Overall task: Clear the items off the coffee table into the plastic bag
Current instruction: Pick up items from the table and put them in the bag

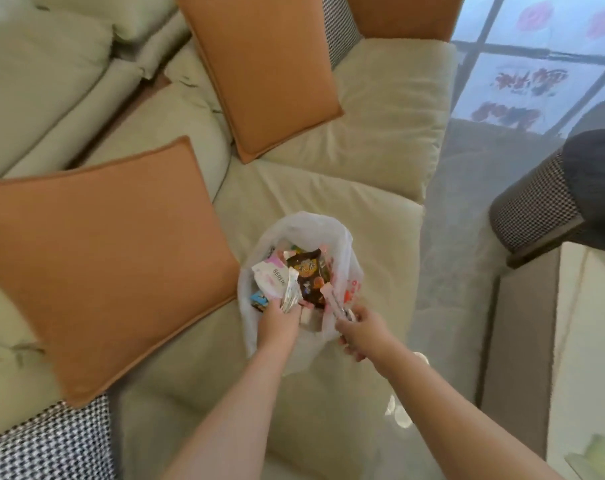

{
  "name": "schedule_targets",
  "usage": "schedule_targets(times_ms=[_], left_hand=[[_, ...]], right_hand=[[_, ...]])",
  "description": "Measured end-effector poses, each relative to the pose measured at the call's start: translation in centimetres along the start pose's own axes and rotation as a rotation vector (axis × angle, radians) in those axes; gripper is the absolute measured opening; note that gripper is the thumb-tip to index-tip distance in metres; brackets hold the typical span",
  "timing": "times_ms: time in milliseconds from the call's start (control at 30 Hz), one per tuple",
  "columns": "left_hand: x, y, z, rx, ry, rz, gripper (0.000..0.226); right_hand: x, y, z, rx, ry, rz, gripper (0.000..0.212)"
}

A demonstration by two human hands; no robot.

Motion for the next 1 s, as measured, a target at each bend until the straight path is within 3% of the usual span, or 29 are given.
schedule_targets(times_ms=[200,333,533,633,800,1000], left_hand=[[5.4,0.0,-2.4,0.066,0.035,-0.023,0.031],[7.4,0.8,-2.4,0.103,-0.032,-0.002,0.051],[7.3,0.6,-1.7,0.221,-0.035,0.005,0.051],[5.9,0.7,-0.1,0.299,-0.107,0.046,0.037],[2.0,1.6,3.9,0.428,-0.196,0.154,0.021],[-3.7,1.7,10.2,0.595,-0.278,0.26,0.021]], right_hand=[[5.1,-2.6,4.2,0.132,0.037,0.049,0.041],[7.9,-3.0,5.5,0.109,0.085,0.0,0.065],[7.5,-1.3,4.4,0.121,0.16,0.056,0.05],[6.0,0.2,2.8,0.124,0.181,0.07,0.031],[2.6,2.8,-1.1,0.122,0.207,0.067,0.021],[-2.2,8.2,-6.8,0.047,0.315,0.064,0.028]])
Point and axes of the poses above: each hand's wrist, its own x-axis towards the middle knuckle, its own z-axis out of the palm, y = z × x, the point moved 4 cm from there along x, towards the middle knuckle, and after that the axes turned 6 degrees about -z, right-handed, at the moved point
